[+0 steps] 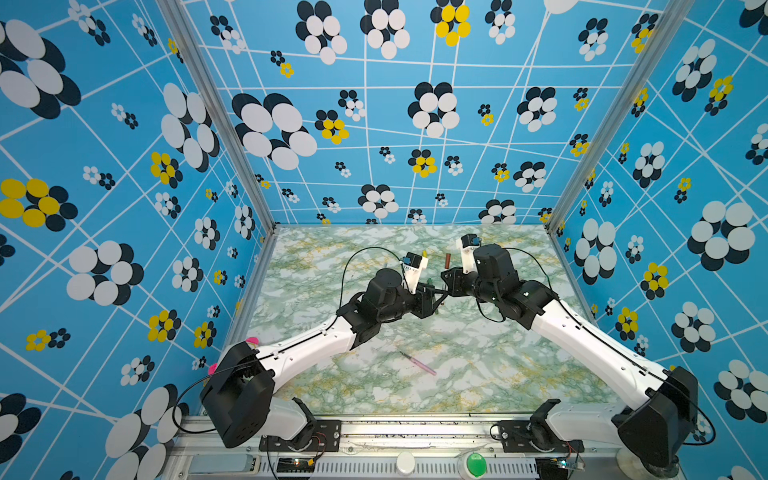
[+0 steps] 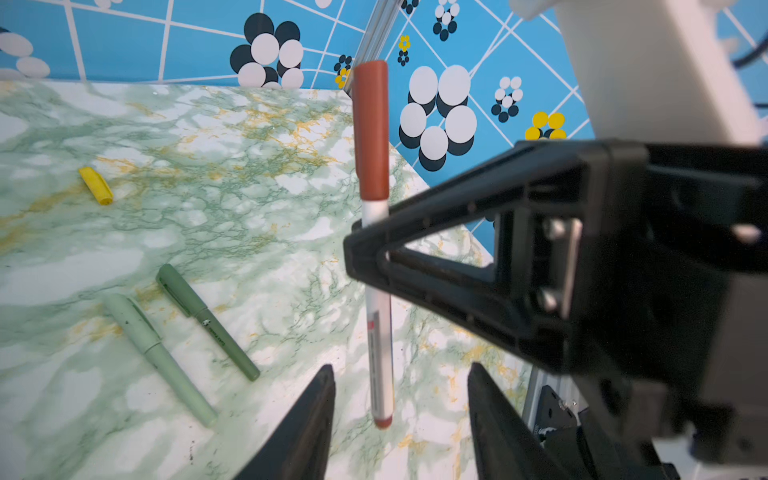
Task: Insert the pens into the pen caps
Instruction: 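Open the left gripper off the capped marker while the right gripper holds it, then lower the red-capped marker beside the green pens and open the right gripper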
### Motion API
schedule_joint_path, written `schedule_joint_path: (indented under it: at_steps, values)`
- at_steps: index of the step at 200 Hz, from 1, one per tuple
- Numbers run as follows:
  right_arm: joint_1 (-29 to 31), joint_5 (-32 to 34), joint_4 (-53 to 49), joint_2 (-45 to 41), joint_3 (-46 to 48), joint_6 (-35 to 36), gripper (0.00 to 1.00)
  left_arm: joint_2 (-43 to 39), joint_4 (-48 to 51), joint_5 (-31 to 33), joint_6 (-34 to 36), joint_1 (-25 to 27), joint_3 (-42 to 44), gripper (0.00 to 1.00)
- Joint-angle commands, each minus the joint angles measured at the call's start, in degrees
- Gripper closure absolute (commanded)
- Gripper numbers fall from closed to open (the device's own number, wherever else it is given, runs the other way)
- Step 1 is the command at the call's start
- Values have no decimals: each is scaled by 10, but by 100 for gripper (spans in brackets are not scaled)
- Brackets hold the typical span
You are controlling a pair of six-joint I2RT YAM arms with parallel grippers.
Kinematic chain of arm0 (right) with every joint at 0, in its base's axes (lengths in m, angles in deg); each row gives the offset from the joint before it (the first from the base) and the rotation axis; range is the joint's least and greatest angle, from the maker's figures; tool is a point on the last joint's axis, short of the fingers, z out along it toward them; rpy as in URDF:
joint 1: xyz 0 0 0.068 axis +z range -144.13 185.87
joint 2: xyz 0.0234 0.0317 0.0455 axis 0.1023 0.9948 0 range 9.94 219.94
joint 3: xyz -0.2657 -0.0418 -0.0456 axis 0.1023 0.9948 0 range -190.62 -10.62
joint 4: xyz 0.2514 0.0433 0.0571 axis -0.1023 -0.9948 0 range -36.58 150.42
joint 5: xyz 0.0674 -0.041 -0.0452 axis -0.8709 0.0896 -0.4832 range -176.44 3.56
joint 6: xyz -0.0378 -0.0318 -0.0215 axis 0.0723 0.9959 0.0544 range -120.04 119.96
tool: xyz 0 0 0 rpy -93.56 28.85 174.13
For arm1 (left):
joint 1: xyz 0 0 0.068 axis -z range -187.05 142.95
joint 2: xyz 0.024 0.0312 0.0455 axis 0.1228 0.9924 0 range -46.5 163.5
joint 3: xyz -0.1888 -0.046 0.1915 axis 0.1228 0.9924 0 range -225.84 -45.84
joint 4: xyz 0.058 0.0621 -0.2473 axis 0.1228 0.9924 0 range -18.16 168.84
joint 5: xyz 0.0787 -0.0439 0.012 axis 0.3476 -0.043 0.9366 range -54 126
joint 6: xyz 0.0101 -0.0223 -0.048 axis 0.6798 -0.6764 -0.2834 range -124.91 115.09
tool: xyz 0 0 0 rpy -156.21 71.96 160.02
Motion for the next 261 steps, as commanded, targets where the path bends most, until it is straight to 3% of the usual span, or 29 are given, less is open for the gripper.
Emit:
schedule_joint_path:
  at_steps: [1, 48, 112, 172, 261]
  values:
    - [-28, 23, -74, 23, -32, -16, 96, -37, 13, 1, 17, 2, 32, 42]
    - [-95, -20, -150, 118, -59, -5, 97, -80, 35, 22, 56, 2, 70, 38]
    - [-111, -43, -248, 311, -191, 36, 100, -107, 66, 42, 75, 1, 75, 38]
    - [-111, -14, -286, 430, -299, 70, 100, -122, 76, 48, 78, -1, 80, 38]
    - [-112, 32, -334, 537, -390, 98, 99, -117, 83, 48, 77, -3, 72, 38]
